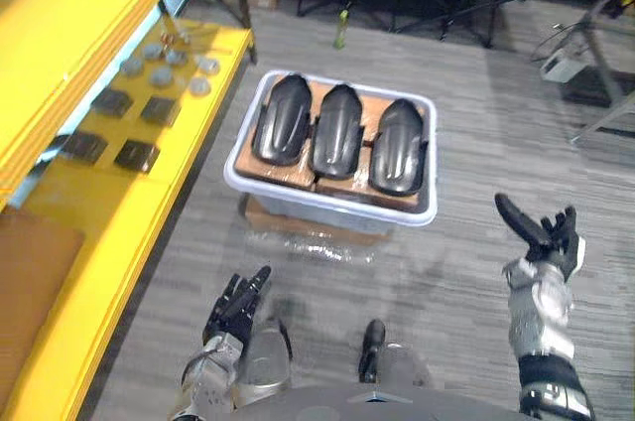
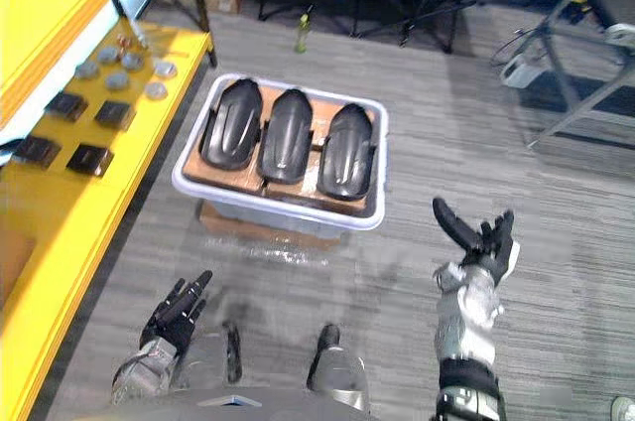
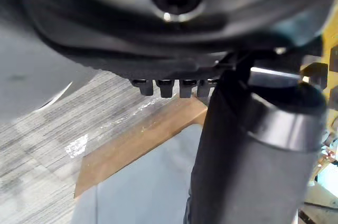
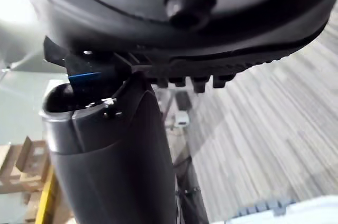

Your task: Walk over and take three plastic housings, then place them on the shelf

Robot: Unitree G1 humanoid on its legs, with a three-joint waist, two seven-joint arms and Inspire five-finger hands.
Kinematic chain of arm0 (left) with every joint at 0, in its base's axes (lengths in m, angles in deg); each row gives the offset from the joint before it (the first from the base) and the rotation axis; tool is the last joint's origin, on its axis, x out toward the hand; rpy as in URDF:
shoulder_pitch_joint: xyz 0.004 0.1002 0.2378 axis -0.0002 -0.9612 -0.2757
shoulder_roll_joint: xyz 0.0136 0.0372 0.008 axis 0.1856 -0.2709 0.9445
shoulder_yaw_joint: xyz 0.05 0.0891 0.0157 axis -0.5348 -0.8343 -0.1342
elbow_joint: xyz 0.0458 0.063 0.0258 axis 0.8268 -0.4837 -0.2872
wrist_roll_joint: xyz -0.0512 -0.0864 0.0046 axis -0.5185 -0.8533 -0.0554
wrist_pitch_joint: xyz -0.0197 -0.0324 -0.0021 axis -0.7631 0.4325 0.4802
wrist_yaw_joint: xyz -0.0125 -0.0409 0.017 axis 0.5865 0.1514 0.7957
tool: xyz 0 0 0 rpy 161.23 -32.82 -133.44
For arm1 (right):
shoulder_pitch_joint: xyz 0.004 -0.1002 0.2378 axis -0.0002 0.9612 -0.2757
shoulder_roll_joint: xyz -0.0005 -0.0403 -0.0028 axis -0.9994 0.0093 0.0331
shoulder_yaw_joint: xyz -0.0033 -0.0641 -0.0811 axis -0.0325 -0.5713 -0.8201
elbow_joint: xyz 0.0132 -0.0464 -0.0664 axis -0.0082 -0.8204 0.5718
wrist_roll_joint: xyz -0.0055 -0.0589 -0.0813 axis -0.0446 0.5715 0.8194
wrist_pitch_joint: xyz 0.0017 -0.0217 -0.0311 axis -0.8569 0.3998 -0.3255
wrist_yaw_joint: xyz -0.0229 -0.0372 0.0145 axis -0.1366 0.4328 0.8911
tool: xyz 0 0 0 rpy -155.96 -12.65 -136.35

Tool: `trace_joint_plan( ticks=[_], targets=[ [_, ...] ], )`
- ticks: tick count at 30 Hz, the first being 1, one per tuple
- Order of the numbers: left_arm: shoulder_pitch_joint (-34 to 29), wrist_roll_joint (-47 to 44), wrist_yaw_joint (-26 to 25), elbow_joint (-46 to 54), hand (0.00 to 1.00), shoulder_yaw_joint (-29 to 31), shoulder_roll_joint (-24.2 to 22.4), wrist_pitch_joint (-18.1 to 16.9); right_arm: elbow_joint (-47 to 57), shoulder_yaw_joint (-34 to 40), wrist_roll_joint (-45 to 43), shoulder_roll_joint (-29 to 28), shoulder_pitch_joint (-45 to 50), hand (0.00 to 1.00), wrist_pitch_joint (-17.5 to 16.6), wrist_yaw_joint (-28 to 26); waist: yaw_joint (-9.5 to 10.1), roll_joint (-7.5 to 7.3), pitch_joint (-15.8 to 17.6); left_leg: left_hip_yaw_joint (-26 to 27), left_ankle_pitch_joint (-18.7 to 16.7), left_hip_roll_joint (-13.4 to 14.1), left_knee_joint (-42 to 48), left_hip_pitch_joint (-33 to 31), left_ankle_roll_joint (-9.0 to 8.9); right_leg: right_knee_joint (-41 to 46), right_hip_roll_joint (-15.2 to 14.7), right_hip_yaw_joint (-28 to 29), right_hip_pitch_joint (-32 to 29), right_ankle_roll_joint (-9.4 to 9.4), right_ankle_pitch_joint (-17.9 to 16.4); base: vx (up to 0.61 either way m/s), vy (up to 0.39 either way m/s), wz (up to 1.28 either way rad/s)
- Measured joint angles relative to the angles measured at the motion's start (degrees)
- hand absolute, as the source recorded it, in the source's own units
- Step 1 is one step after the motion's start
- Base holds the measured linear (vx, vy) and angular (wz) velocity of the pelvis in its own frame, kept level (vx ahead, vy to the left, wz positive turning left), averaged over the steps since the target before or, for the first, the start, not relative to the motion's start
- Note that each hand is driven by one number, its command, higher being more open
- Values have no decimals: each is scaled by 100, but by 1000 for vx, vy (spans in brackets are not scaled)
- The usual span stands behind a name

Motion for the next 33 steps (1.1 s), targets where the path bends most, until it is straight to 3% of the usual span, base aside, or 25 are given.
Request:
trace_joint_plan(
  ticks=[5, 10, 13, 17, 21, 25, 32, 33],
  targets=[
    [236, -89, -27, -281, 100, 9, 11, -160, -1005, -124, -46, 577, -1286, 100, 134, 124, 96, 161, 487, -243, 27, -200, 381, -598, 118, 994, -330, -57, -710, 13, -322, -81, 58, 26],
    [244, -224, -50, -788, 100, -34, -7, -25, -1936, -250, -39, 1365, -2076, 100, 199, 149, 203, 253, 753, -379, 149, -364, 425, -1011, 218, 1302, -509, -123, -1128, -2, -385, -71, 32, 21],
    [280, -284, 93, -850, 100, -204, -5, -82, -2500, -515, 0, 1982, -2741, 100, 331, 230, 198, 419, 889, -410, 265, -495, 407, -1228, 288, 1489, -659, -123, -1395, -6, -390, -82, 42, 13],
    [403, -240, 224, -966, 100, -345, -2, -220, -2870, -942, 26, 2398, -3264, 100, 439, 208, 229, 555, 982, -431, 397, -588, 313, -1396, 309, 1590, -755, -118, -1624, 3, -383, -67, 18, 9],
    [507, -222, 348, -954, 100, -656, 1, -456, -3132, -1440, 384, 2816, -3896, 100, 790, 122, 326, 732, 1051, -445, 620, -701, 108, -1590, 327, 1675, -859, -119, -1921, -1, -381, -52, -7, 9],
    [612, -226, 399, -942, 100, -908, 3, -459, -3312, -1969, 699, 3089, -4405, 100, 1052, 51, 479, 919, 1090, -538, 717, -715, 82, -1707, 311, 1805, -875, -193, -2043, -43, -407, -9, -28, 11],
    [639, -248, 457, -913, 100, -984, 2, -461, -3533, -2520, 950, 3226, -5087, 100, 1483, -185, 578, 963, 1102, -651, 818, -717, 60, -1806, 266, 2004, -900, -299, -2162, -144, -516, 1, -29, 9],
    [641, -248, 480, -905, 100, -991, 0, -462, -3533, -2613, 1075, 3362, -5091, 0, 1608, -309, 608, 972, 1096, -666, 818, -715, 67, -1841, 264, 2030, -904, -308, -2190, -147, -539, -29, -21, 4]
  ],
)
